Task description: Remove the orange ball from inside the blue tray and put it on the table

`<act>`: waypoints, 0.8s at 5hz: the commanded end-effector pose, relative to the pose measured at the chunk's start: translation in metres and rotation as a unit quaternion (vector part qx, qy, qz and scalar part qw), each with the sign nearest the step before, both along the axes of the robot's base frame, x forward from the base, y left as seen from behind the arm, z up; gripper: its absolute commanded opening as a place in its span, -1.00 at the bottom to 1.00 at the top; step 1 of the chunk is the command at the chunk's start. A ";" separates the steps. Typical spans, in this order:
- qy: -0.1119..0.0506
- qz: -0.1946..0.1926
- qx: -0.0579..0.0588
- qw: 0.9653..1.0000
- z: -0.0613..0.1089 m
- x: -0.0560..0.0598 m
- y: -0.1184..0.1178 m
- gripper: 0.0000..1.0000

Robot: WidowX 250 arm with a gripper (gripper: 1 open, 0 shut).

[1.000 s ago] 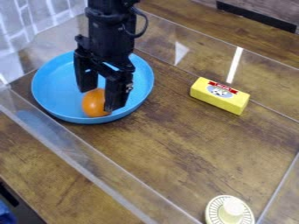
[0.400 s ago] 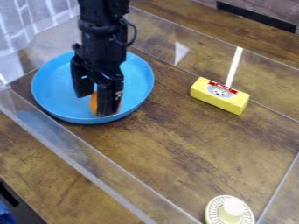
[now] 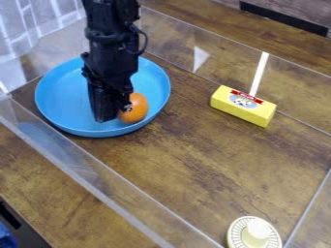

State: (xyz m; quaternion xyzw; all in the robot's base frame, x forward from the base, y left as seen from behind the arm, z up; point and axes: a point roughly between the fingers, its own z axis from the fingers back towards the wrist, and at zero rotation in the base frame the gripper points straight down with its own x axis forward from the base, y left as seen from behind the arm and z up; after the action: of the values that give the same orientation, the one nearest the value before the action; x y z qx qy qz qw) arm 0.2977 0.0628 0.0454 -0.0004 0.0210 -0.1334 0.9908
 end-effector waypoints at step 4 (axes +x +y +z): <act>-0.047 -0.012 0.008 0.999 0.031 0.016 0.014 -1.00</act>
State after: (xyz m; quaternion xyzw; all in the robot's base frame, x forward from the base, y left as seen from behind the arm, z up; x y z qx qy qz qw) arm 0.3051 0.0671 0.0533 0.0004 0.0117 -0.1563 0.9876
